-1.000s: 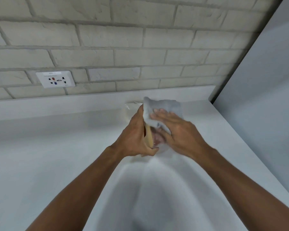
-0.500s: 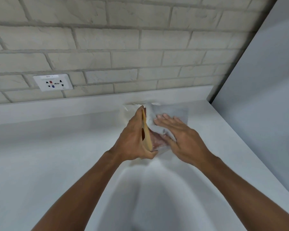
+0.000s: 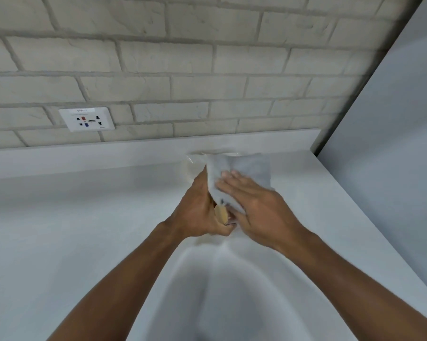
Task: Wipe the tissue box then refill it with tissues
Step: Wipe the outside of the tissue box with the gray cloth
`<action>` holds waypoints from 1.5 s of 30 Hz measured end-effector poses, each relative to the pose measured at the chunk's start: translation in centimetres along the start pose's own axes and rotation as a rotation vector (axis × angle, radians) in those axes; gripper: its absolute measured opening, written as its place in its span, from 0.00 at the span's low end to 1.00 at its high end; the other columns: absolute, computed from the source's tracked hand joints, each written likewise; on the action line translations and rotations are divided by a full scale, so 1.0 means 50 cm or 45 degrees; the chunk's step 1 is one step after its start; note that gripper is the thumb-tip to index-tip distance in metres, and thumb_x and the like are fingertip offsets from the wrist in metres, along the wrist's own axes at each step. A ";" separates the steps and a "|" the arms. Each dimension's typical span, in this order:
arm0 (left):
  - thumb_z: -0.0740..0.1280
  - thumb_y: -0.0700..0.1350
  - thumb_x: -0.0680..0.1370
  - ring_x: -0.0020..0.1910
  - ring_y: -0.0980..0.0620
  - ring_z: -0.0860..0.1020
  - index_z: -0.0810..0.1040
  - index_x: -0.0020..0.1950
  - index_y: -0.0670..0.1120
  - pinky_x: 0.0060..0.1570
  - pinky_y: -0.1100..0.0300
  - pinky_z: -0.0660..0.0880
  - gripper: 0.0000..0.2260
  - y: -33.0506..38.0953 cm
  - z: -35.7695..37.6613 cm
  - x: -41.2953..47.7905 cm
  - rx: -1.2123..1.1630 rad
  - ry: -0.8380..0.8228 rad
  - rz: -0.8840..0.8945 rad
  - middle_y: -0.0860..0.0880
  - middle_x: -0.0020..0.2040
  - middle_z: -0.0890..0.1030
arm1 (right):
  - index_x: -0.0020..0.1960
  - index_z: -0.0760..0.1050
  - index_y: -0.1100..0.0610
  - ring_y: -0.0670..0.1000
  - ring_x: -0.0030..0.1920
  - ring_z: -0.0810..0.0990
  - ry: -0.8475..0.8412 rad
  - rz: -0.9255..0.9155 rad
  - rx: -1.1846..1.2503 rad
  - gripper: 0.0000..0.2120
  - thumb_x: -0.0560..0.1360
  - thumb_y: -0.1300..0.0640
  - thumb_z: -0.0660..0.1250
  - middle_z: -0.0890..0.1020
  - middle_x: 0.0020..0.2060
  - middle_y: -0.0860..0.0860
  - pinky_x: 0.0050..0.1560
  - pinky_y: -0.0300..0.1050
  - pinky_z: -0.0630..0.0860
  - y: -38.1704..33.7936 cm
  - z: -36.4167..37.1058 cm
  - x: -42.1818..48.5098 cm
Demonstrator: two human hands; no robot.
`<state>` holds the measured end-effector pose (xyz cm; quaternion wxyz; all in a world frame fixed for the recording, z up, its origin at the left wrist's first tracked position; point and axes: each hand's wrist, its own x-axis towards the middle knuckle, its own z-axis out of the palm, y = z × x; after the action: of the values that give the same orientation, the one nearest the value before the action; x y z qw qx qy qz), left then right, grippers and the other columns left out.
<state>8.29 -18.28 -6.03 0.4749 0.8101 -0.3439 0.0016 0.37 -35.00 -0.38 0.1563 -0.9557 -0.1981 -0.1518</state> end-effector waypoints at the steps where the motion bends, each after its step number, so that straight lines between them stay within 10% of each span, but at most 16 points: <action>1: 0.81 0.52 0.58 0.62 0.45 0.78 0.73 0.69 0.46 0.59 0.44 0.77 0.41 0.000 0.000 0.000 0.028 -0.005 0.021 0.47 0.62 0.77 | 0.71 0.73 0.50 0.44 0.73 0.67 -0.037 -0.007 0.023 0.21 0.78 0.53 0.63 0.72 0.72 0.47 0.72 0.40 0.64 0.004 -0.009 0.000; 10: 0.79 0.47 0.59 0.52 0.58 0.78 0.70 0.65 0.49 0.49 0.60 0.75 0.36 0.018 -0.011 -0.003 -0.116 0.064 0.022 0.57 0.53 0.77 | 0.69 0.75 0.53 0.42 0.71 0.69 0.031 0.046 0.031 0.20 0.78 0.54 0.63 0.75 0.69 0.48 0.70 0.35 0.64 -0.024 -0.004 -0.025; 15: 0.85 0.43 0.58 0.57 0.51 0.78 0.60 0.70 0.52 0.51 0.57 0.79 0.48 0.027 -0.011 0.001 -0.069 0.058 0.035 0.51 0.60 0.76 | 0.70 0.74 0.49 0.40 0.70 0.69 0.088 0.187 0.021 0.25 0.80 0.41 0.51 0.75 0.69 0.45 0.64 0.37 0.69 0.008 -0.028 0.020; 22: 0.79 0.47 0.58 0.52 0.42 0.80 0.60 0.71 0.49 0.45 0.40 0.79 0.45 0.015 -0.017 0.006 -0.088 0.047 -0.067 0.41 0.55 0.79 | 0.70 0.74 0.51 0.45 0.72 0.69 -0.002 0.083 0.017 0.21 0.81 0.46 0.55 0.74 0.70 0.47 0.70 0.36 0.63 -0.032 -0.013 -0.018; 28: 0.83 0.47 0.58 0.55 0.50 0.79 0.59 0.72 0.50 0.49 0.54 0.80 0.49 0.031 -0.012 0.009 -0.074 0.052 -0.074 0.52 0.58 0.77 | 0.68 0.75 0.51 0.48 0.68 0.73 0.102 0.334 0.010 0.19 0.82 0.44 0.57 0.77 0.68 0.48 0.60 0.36 0.67 0.030 -0.043 0.014; 33: 0.79 0.47 0.59 0.45 0.55 0.78 0.59 0.70 0.51 0.41 0.60 0.75 0.45 0.028 -0.012 0.010 -0.090 0.002 -0.099 0.55 0.50 0.76 | 0.66 0.77 0.54 0.48 0.69 0.74 0.077 0.067 -0.039 0.18 0.80 0.51 0.61 0.78 0.67 0.51 0.68 0.36 0.64 -0.014 -0.007 -0.008; 37: 0.82 0.47 0.59 0.55 0.49 0.80 0.60 0.72 0.51 0.52 0.49 0.81 0.47 0.033 -0.013 0.009 -0.084 0.046 -0.089 0.52 0.58 0.77 | 0.73 0.69 0.44 0.42 0.74 0.65 0.060 0.362 0.029 0.20 0.83 0.45 0.55 0.69 0.73 0.42 0.68 0.37 0.63 0.053 -0.039 -0.001; 42: 0.82 0.48 0.59 0.55 0.54 0.78 0.57 0.75 0.48 0.50 0.57 0.77 0.51 0.027 -0.012 0.006 -0.114 0.005 -0.079 0.57 0.58 0.75 | 0.72 0.72 0.53 0.46 0.75 0.64 -0.009 -0.035 0.070 0.22 0.82 0.49 0.55 0.72 0.72 0.49 0.76 0.45 0.60 0.011 -0.002 -0.044; 45: 0.82 0.49 0.59 0.60 0.51 0.78 0.58 0.74 0.51 0.57 0.47 0.79 0.50 0.031 -0.013 0.008 -0.087 0.042 -0.104 0.54 0.62 0.76 | 0.72 0.72 0.49 0.41 0.74 0.64 0.090 0.228 0.130 0.23 0.82 0.42 0.53 0.72 0.72 0.45 0.73 0.44 0.66 0.049 -0.024 -0.021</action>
<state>7.93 -18.47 -4.34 0.5076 0.8065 -0.3027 -0.0163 0.21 -37.92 -0.27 0.2247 -0.9544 -0.1137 -0.1606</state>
